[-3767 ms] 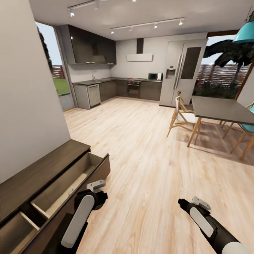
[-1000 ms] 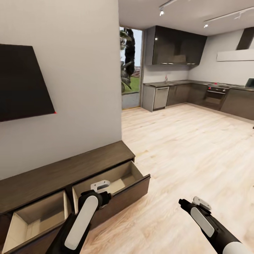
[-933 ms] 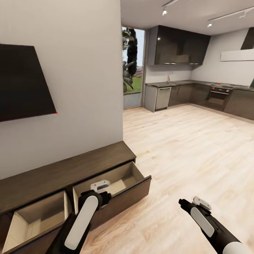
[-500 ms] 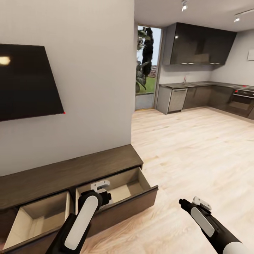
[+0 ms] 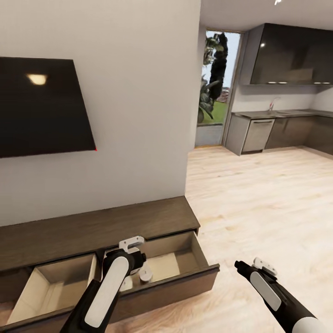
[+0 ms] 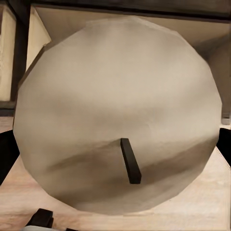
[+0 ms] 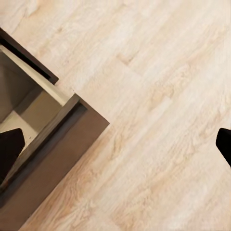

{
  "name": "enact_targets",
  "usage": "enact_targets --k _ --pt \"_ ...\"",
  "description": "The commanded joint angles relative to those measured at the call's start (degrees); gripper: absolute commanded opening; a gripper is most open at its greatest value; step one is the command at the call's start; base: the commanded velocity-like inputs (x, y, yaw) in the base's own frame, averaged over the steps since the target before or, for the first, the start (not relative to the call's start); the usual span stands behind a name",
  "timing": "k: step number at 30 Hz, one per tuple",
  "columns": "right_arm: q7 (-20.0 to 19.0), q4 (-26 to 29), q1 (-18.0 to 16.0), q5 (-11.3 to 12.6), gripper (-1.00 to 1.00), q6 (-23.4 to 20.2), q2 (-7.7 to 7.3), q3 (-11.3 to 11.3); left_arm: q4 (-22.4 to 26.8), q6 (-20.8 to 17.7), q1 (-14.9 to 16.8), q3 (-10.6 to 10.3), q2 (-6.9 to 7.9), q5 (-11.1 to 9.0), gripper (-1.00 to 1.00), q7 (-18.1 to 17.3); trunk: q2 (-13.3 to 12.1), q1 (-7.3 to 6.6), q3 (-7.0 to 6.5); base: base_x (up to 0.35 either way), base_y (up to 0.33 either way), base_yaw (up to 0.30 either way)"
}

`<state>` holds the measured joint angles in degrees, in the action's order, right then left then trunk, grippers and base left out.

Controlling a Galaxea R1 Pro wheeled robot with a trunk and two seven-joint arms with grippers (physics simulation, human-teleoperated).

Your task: Place each of the two pumpkins and all three candles from the living room inside a cabinet in the living room (use any cabinet), then make sure every cabinet is closed, and position the cauldron so it is next to a table in the living room.

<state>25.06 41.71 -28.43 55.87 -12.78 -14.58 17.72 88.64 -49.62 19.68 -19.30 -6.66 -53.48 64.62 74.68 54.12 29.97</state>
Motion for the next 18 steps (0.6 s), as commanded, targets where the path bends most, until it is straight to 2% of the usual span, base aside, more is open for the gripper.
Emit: enact_targets --k 1,13,18 --pt "0.4 0.1 0.0 0.3 1.0 -0.1 -0.1 0.3 0.0 -0.3 0.1 0.0 -0.02 -0.4 -1.0 0.6 0.0 0.03 0.06 0.288 -0.186 0.276" --pt "0.4 0.1 0.0 0.3 1.0 -0.2 -0.1 0.3 0.0 -0.3 0.1 0.0 0.0 -0.4 -1.0 0.6 0.0 0.03 0.06 0.286 -0.199 0.275" --pt "0.4 0.1 0.0 0.3 1.0 -0.2 -0.1 0.3 0.0 -0.3 0.1 -0.1 -0.02 -0.4 -1.0 0.6 0.0 0.03 0.06 0.276 -0.218 0.145"
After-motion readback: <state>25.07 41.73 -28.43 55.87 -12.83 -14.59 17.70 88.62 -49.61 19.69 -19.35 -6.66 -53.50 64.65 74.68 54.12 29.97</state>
